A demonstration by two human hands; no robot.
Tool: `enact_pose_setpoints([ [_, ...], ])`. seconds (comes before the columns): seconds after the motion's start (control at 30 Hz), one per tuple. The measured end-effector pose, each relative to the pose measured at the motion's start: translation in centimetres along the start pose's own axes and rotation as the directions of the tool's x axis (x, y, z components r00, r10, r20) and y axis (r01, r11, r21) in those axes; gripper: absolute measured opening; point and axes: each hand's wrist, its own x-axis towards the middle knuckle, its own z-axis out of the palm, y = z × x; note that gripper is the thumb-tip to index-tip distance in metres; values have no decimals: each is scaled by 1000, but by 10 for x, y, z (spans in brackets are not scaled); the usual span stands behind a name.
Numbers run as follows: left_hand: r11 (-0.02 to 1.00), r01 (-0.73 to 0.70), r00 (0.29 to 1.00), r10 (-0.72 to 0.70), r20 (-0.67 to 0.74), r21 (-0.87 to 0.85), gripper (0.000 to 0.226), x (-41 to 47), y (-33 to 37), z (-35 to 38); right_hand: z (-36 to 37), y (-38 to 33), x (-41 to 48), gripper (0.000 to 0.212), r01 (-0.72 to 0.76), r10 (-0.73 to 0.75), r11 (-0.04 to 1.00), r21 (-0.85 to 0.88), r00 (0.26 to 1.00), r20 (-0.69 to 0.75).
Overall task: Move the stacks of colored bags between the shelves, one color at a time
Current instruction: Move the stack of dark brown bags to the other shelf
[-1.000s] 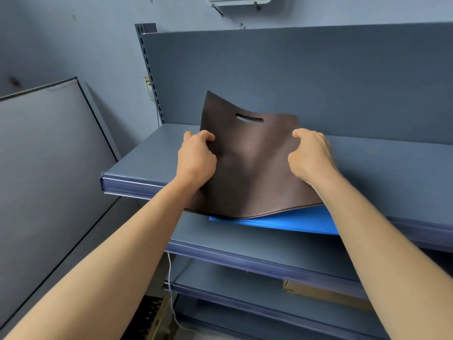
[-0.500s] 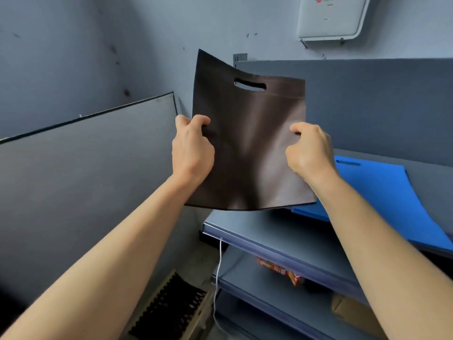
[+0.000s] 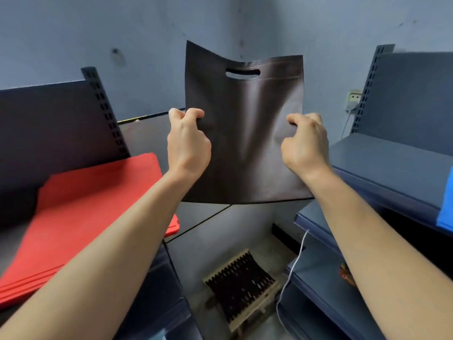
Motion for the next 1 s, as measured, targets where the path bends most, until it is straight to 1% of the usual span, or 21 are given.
enact_pose_setpoints([
  [0.1, 996, 39, 996, -32, -85, 84, 44, -6, -23, -38, 20, -32, -8, 51, 100, -103, 993, 65, 993, 57],
  [0.2, 980, 122, 980, -95, -173, 155, 42, -19, -39, -73, 35, -60, -17, 50, 183, -201, 974, 132, 970, 139],
  [0.37, 930, 251, 947, -179, -266, 270, 44, -51, -54, -121, 49, -96, -40, 50, 272, -349, 918, 289, 901, 258],
  [0.5, 881, 338, 914, -223, -338, 332, 45, -76, -66, -159, 60, -122, -67, 52, 317, -434, 876, 363, 846, 310],
  [0.6, 845, 380, 893, -230, -386, 376, 44, -89, -79, -188, 68, -146, -87, 53, 339, -486, 847, 410, 806, 337],
  [0.77, 797, 450, 857, -257, -447, 403, 45, -103, -114, -235, 86, -193, -118, 53, 403, -569, 798, 449, 750, 338],
  [0.87, 778, 474, 848, -277, -452, 413, 45, -108, -145, -266, 105, -223, -140, 53, 411, -583, 791, 453, 731, 355],
  [1.0, 751, 498, 849, -321, -419, 433, 44, -105, -191, -310, 133, -268, -170, 51, 379, -567, 806, 454, 713, 412],
])
